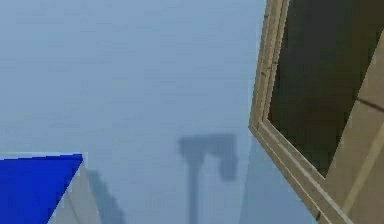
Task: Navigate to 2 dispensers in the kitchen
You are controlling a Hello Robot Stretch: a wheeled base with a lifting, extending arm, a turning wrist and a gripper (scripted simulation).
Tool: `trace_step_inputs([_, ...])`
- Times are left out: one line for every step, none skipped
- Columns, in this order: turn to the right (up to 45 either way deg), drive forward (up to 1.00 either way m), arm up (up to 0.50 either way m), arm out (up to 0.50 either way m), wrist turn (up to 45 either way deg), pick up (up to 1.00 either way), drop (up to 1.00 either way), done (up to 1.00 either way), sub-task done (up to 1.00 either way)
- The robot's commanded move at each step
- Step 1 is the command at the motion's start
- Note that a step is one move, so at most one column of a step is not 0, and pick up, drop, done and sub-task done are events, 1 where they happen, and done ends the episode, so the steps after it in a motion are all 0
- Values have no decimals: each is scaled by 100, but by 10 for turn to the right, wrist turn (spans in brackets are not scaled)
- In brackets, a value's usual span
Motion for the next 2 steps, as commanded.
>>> trace_step_inputs([-450, 0, 0, 0, 0, 0, 0, 0, 0])
trace_step_inputs([0, 0, 0, 0, 0, 0, 0, 100, 0])
